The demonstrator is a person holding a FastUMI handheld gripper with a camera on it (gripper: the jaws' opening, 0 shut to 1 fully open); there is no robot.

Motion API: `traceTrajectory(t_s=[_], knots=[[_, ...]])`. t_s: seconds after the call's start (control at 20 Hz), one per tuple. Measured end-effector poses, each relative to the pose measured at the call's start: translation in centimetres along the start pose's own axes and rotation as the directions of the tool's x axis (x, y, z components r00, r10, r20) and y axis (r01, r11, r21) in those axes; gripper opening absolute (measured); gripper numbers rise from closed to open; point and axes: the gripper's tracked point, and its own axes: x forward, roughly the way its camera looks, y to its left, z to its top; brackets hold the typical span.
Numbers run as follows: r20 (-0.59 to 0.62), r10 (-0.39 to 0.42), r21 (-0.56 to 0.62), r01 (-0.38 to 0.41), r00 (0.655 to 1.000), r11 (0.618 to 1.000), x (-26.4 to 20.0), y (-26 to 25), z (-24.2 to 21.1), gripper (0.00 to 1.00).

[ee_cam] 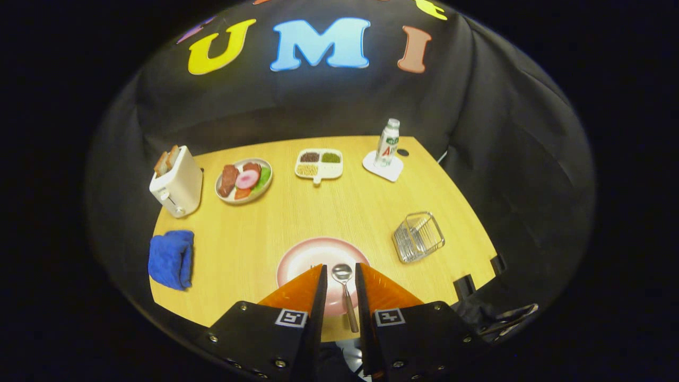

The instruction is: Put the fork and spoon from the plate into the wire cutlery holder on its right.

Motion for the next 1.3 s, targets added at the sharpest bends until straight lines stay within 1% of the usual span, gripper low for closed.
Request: traceTrajectory(t_s=[0.15, 0.25, 0.35, 0.55, 0.65, 0.85, 1.1, 1.15, 1.2, 1.25, 1.3], knots=[[-0.155, -0.012, -0.026, 0.008, 0.988, 1.000, 2.4, -0.3, -3.7, 0.32], [-0.246, -0.030, -0.056, 0.017, 0.969, 0.998, 3.6, -0.5, -6.1, 0.32], [-0.333, -0.047, -0.074, 0.024, 0.942, 0.997, 4.7, -0.6, -8.5, 0.32], [-0.431, -0.037, -0.071, 0.007, 0.902, 0.997, 6.6, -0.5, -11.7, 0.32], [-0.460, -0.053, -0.090, 0.013, 0.886, 0.996, 7.2, -0.9, -13.0, 0.32], [-0.497, -0.031, -0.094, -0.018, 0.867, 0.995, 8.8, -0.7, -14.6, 0.32], [-0.512, -0.038, -0.116, -0.025, 0.858, 0.993, 10.2, -1.1, -15.3, 0.32], [-0.515, -0.031, -0.122, -0.037, 0.857, 0.992, 10.5, -1.0, -15.2, 0.31], [-0.519, -0.037, -0.131, -0.037, 0.854, 0.991, 10.6, -1.1, -15.2, 0.24], [-0.529, -0.034, -0.123, -0.037, 0.848, 0.992, 10.6, -1.0, -15.3, 0.13], [-0.524, -0.026, -0.119, -0.043, 0.852, 0.992, 10.6, -0.8, -14.9, 0.13]])
